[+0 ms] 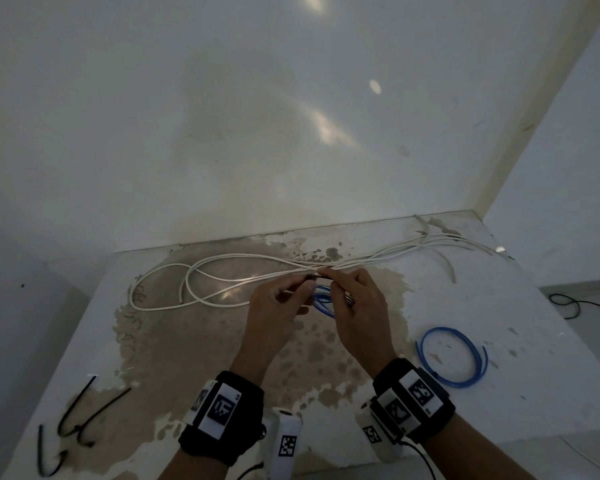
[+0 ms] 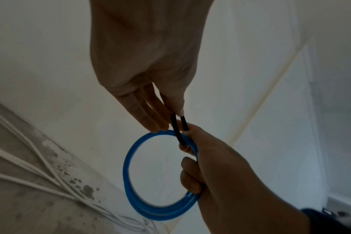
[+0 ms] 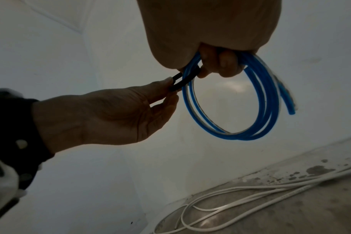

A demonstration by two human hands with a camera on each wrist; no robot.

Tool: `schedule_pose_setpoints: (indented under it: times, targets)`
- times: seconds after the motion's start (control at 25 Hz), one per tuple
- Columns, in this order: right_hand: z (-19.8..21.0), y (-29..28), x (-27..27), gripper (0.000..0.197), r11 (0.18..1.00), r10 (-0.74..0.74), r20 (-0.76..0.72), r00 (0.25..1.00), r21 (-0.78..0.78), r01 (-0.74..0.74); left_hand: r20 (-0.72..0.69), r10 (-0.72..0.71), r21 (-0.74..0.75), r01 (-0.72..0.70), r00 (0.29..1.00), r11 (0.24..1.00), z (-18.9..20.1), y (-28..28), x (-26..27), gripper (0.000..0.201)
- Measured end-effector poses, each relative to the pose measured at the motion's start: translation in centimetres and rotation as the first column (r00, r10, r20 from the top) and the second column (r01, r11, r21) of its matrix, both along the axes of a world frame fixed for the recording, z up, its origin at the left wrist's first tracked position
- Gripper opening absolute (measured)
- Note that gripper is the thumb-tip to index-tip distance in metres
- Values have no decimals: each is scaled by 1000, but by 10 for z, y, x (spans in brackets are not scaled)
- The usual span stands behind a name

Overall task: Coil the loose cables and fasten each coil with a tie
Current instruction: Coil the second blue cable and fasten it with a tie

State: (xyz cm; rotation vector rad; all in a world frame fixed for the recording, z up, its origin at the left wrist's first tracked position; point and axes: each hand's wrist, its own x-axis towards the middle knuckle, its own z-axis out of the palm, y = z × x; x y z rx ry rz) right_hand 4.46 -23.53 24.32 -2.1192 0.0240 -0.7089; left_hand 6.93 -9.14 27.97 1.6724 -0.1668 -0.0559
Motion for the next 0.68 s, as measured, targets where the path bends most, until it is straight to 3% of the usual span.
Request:
schedule_pose_setpoints:
  times: [0.24, 0.44, 0.56, 0.68]
  targets:
    - [-1, -4, -2, 39, 999, 34, 27, 999, 2, -34, -104, -37, -53, 32, 994, 998, 6, -1, 1, 10]
    - [-2, -5, -4, 41, 996, 63, 23, 998, -64, -61, -77, -94, 56, 98, 993, 994, 5, -8, 1, 13]
    - [-3, -6, -2, 43, 996, 68, -15, 998, -60, -69, -114, -52, 1, 53, 992, 999, 3, -13, -2, 10]
    - [-4, -7, 1, 40, 996, 53, -53, 997, -70, -57, -164, 33, -57, -43, 986, 997, 3, -16, -2, 19]
